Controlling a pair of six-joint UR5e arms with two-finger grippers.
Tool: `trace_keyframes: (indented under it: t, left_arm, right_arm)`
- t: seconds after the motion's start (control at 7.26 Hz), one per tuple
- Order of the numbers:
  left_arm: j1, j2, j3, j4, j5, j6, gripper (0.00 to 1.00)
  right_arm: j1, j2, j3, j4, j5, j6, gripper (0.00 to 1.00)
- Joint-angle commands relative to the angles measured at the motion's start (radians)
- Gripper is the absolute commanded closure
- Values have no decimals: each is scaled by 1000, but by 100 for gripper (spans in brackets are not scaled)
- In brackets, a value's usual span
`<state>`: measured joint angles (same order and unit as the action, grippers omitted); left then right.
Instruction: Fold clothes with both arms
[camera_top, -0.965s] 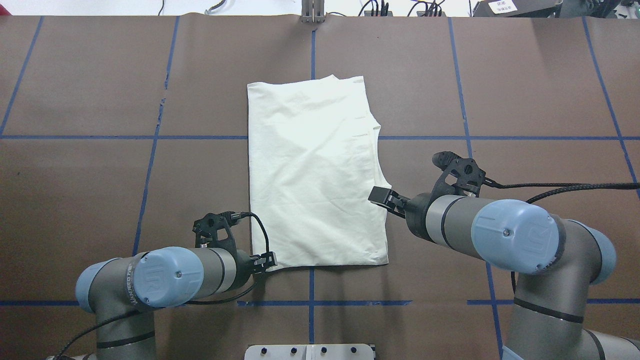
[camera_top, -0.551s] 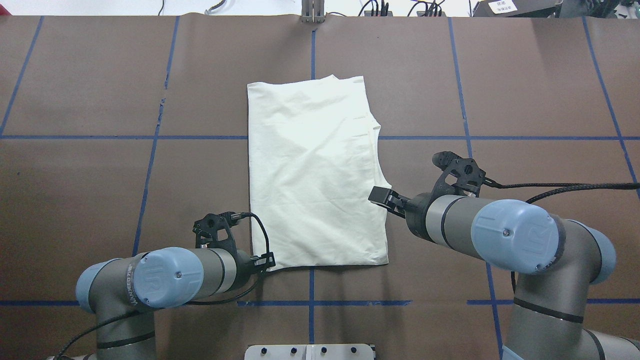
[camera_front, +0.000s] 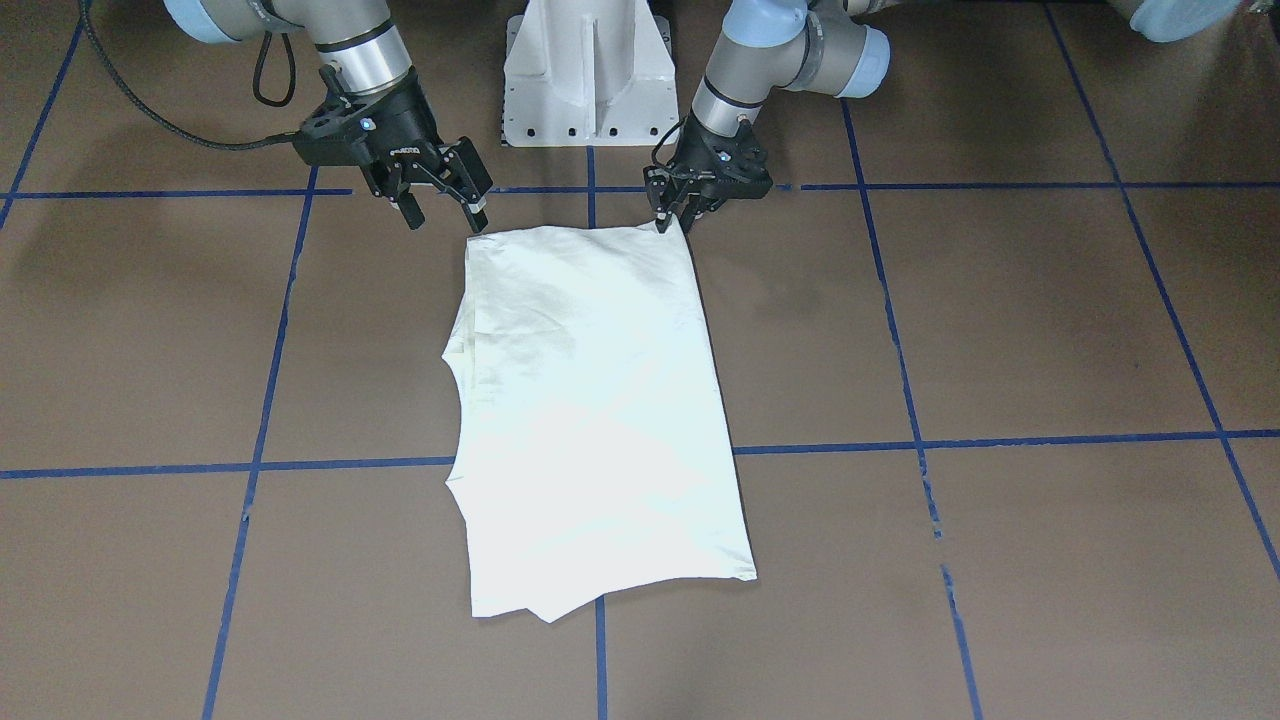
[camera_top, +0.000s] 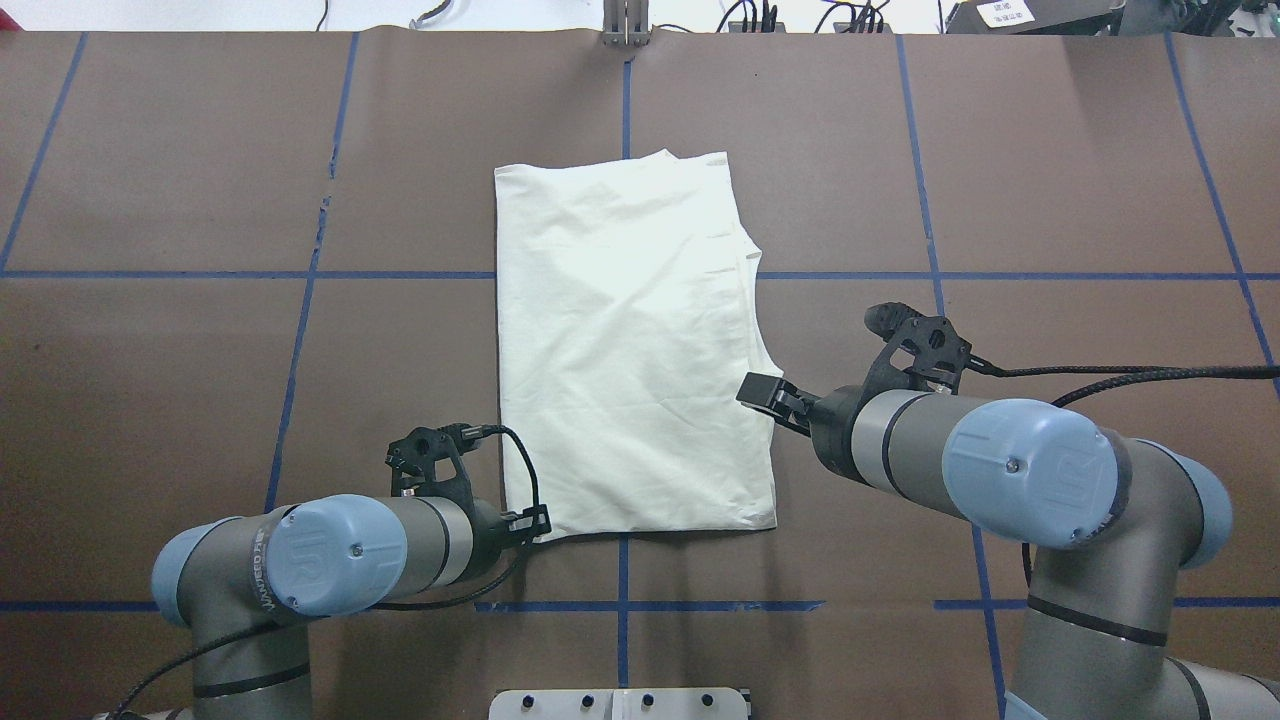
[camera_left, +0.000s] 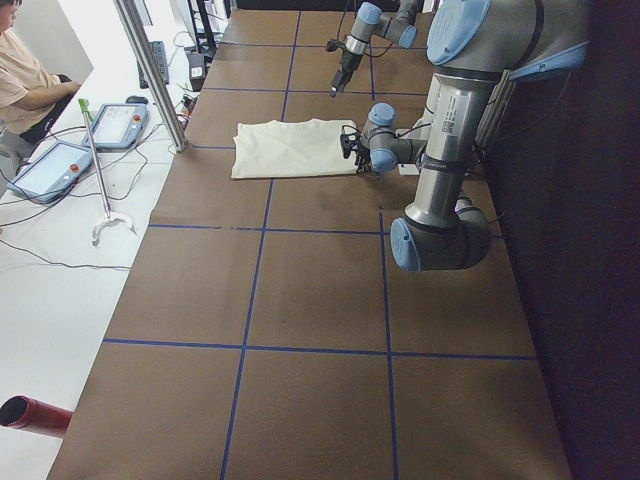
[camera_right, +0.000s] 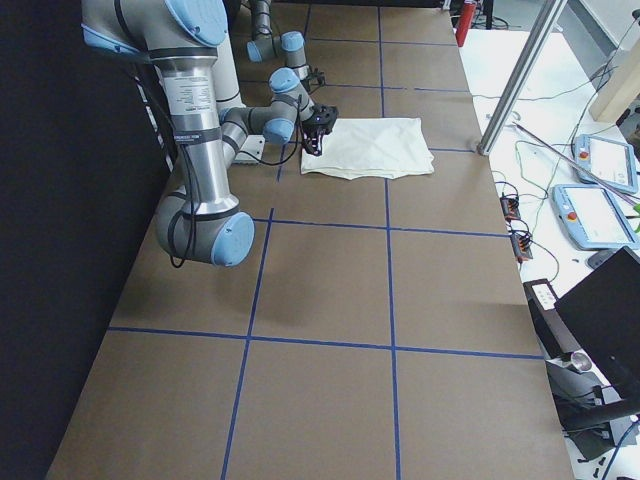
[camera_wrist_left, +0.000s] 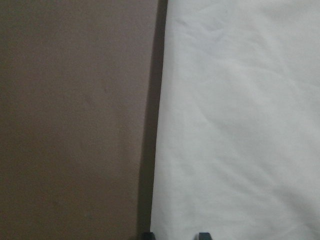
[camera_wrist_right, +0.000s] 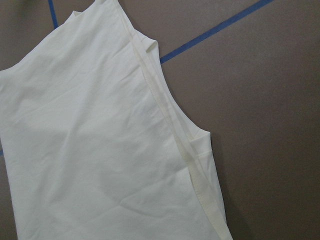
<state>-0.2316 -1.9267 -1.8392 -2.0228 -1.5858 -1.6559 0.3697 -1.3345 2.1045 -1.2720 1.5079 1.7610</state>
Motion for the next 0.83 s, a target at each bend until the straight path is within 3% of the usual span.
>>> trace_keyframes:
  t: [0.0, 0.41, 0.69]
  left_arm:
    - [2, 0, -2, -2, 22, -1, 100]
    - [5, -12, -3, -2, 26, -1, 100]
    - [5, -14, -5, -2, 26, -2, 100]
  right_arm:
    - [-1, 0, -20, -1, 0, 17, 0]
    - [-11, 34, -34, -30, 3, 214, 14]
    - [-40, 86, -35, -160, 2, 316, 14]
